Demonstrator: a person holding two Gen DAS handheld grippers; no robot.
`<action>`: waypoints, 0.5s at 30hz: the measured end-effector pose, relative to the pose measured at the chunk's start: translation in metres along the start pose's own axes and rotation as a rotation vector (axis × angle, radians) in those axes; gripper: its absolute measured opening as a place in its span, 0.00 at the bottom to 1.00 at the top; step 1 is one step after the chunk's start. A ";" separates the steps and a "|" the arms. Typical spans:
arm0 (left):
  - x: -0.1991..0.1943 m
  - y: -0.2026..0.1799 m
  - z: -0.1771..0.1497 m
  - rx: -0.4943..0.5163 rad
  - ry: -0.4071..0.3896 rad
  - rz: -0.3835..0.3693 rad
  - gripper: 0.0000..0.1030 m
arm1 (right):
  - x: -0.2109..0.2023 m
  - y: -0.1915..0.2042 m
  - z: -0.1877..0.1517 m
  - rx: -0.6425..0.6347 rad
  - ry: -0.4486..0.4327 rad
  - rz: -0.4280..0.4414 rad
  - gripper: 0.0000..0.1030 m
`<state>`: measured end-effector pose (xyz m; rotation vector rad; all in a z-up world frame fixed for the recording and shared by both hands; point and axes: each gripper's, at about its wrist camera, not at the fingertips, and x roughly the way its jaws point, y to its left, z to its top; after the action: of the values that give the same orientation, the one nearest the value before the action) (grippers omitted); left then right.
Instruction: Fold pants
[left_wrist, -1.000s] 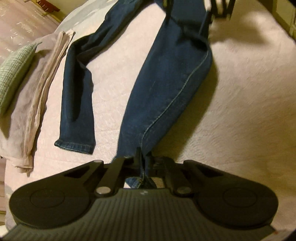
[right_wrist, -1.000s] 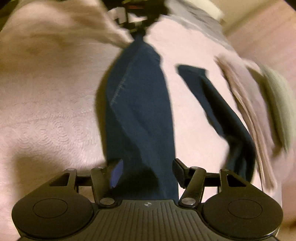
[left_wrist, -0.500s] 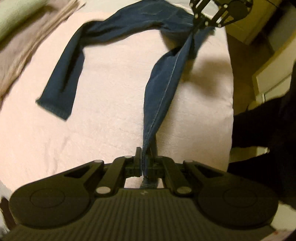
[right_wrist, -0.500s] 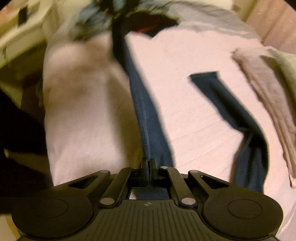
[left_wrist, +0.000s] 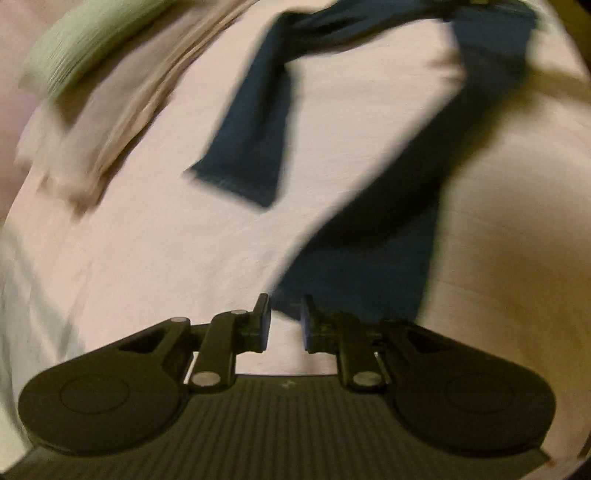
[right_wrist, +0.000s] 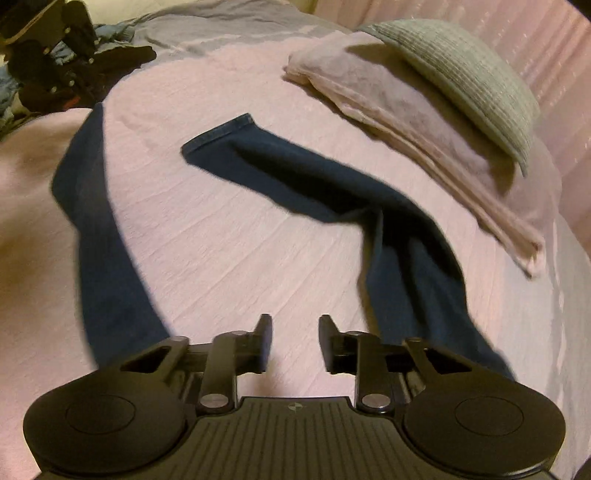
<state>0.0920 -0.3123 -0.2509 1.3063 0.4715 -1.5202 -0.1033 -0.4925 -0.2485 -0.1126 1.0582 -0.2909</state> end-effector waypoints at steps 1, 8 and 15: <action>-0.005 -0.014 -0.003 0.047 -0.022 -0.016 0.16 | -0.009 0.007 -0.009 0.020 0.016 0.009 0.31; 0.040 -0.098 -0.011 0.283 -0.023 -0.027 0.30 | -0.031 0.062 -0.067 0.106 0.129 -0.023 0.39; 0.080 -0.123 -0.012 0.422 -0.043 0.072 0.19 | -0.024 0.086 -0.112 0.091 0.227 -0.124 0.43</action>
<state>0.0015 -0.2895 -0.3640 1.5887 0.0725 -1.6384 -0.1962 -0.3976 -0.3026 -0.0645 1.2631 -0.4720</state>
